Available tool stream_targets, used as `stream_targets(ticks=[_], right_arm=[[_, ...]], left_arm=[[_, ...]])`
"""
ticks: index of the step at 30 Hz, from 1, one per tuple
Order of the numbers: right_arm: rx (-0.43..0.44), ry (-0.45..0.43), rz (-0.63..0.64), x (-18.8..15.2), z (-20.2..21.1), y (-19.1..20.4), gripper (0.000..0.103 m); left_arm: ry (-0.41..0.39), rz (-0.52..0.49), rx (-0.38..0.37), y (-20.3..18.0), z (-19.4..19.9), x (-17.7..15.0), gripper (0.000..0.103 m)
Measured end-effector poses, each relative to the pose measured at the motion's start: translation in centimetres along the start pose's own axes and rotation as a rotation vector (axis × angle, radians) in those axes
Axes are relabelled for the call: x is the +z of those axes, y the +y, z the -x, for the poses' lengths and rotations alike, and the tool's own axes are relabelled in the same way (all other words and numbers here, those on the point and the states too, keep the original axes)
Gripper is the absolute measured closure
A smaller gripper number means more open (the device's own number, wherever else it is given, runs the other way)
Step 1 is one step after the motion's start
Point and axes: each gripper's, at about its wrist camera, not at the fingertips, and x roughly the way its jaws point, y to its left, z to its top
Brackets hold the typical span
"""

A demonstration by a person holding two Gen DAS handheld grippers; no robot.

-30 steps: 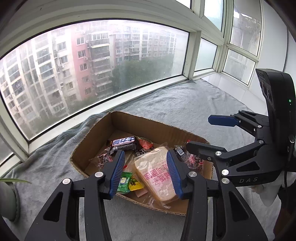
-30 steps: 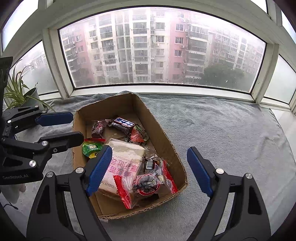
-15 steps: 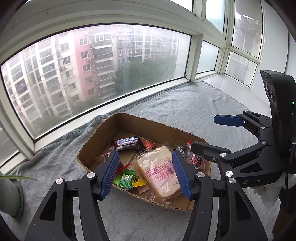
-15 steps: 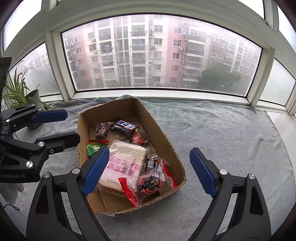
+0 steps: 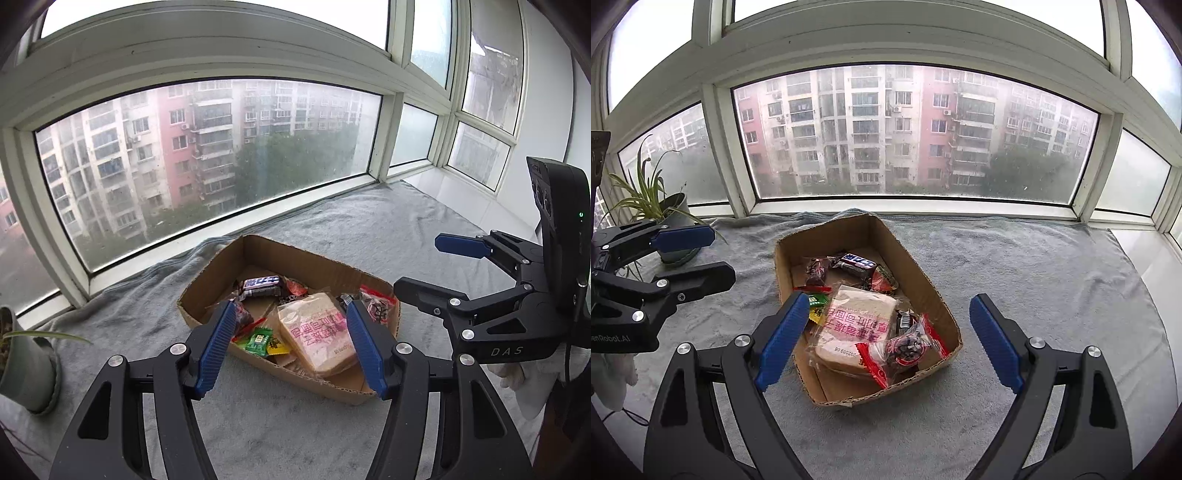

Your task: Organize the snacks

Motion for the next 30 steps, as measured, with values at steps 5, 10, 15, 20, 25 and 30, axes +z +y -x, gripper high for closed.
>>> stream_targets(ticks=[5,10,15,20,25,30], right_arm=[[0.006,-0.029,-0.008,0.1,2.3,1.1,0.012],[0.015,-0.058,-0.016,-0.1,4.8,2.4,0.012],[0.011,-0.089,-0.007,-0.8,7.3,4.3,0.012],[0.005,-0.122,-0.011,-1.8,9.5,5.8,0.0],[-0.005,-0.133,-0.003,-2.3,10.8,7.1,0.0],[-0.009,-0.142,-0.005,-2.8,11.8,7.9,0.0]], left_arm=[[-0.018,0.021,0.005,0.2,2.2,-0.5,0.04],[-0.039,0.031,0.024,0.3,4.6,-1.2,0.035],[-0.063,0.047,0.058,0.4,7.4,-2.3,0.031],[-0.081,0.083,0.091,0.8,9.9,-3.6,0.027],[-0.091,0.098,0.122,0.7,11.6,-4.7,0.027],[-0.099,0.112,0.153,0.5,12.8,-5.4,0.027]])
